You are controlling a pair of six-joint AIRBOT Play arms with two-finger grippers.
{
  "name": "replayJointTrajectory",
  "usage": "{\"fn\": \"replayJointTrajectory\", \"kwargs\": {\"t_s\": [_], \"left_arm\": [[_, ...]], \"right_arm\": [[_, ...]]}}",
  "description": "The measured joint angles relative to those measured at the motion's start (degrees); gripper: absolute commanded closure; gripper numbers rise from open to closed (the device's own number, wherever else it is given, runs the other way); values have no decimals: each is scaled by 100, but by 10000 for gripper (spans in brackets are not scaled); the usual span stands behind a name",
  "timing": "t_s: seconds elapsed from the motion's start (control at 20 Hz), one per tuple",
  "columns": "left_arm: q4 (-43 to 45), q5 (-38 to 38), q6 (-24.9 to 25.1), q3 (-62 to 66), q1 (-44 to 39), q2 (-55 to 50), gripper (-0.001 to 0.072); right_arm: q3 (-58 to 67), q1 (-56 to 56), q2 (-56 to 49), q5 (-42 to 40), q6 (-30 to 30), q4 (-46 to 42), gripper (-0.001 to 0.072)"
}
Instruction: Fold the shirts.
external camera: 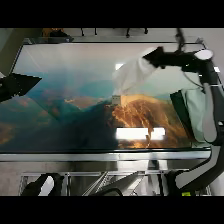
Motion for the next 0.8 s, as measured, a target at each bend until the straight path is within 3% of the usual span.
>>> {"fn": "replayJointTrajectory", "kwargs": {"t_s": [0.3, 0.8], "left_arm": [[2, -227, -2, 0, 0, 0, 692], [4, -358, -2, 0, 0, 0, 692]], "right_arm": [[79, -1849, 654, -590, 890, -48, 684], [90, -4105, 1226, 942, 2190, -662, 684]]}}
